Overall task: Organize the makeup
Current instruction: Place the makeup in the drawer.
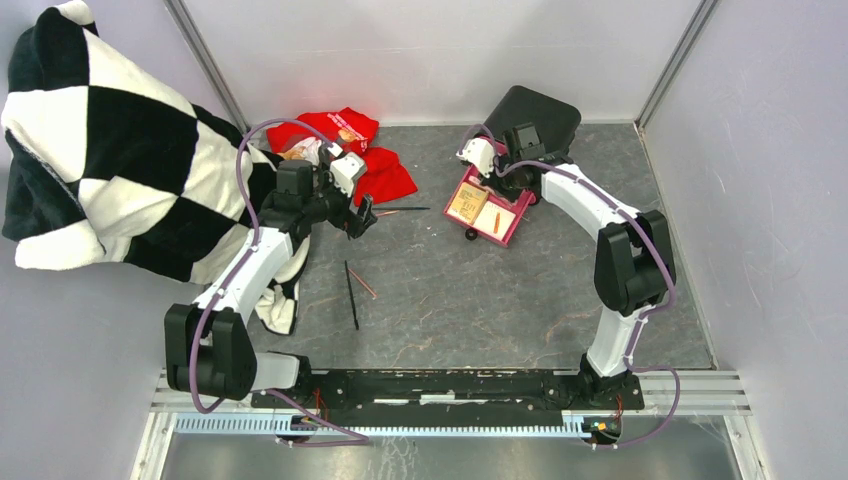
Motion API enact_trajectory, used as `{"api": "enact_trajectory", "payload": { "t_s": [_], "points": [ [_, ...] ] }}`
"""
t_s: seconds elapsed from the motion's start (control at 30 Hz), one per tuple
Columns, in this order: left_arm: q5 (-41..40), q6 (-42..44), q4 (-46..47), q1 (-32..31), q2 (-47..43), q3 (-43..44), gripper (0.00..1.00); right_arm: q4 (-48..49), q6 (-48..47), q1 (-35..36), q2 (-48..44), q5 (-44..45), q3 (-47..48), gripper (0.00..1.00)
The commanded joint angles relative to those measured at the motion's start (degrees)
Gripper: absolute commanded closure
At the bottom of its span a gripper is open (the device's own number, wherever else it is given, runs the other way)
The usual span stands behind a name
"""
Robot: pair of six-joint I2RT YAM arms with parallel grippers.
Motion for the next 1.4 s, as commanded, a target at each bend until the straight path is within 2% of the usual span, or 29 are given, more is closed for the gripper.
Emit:
{"api": "enact_trajectory", "payload": {
  "t_s": [0.0,0.17,0.37,0.57,0.63,0.73,0.8,1.37],
  "points": [
    [2.51,2.24,0.17,0.19,0.73,2.22,0.00,-1.03,-0.68,-0.37,1.33,-0.75,3.43,0.87],
    [3.40,2.02,1.03,0.15,0.85,1.98,0.00,-0.56,-0.19,-0.30,2.30,0.39,4.83,0.85],
    [3.72,1.73,1.49,0.10,0.68,1.89,0.00,-1.68,0.03,-0.40,2.70,0.58,5.19,0.77],
    [3.94,1.45,2.29,0.10,0.14,1.18,0.00,-1.65,0.70,-0.69,2.35,0.06,3.90,0.73],
    [4.00,1.53,2.29,0.10,-0.11,1.01,0.00,-1.64,1.08,-0.80,2.37,-0.20,3.67,0.70],
    [4.09,1.50,2.27,0.10,-0.50,0.68,0.00,-1.53,1.57,-0.93,2.26,-0.18,3.32,0.58],
    [4.18,1.47,2.36,0.10,-0.77,0.50,0.00,-1.47,1.81,-1.13,2.15,0.17,3.31,0.53],
    [4.97,0.83,3.06,0.10,-1.93,0.01,0.00,-2.20,1.74,-3.10,4.92,1.72,8.06,0.55]
  ]
}}
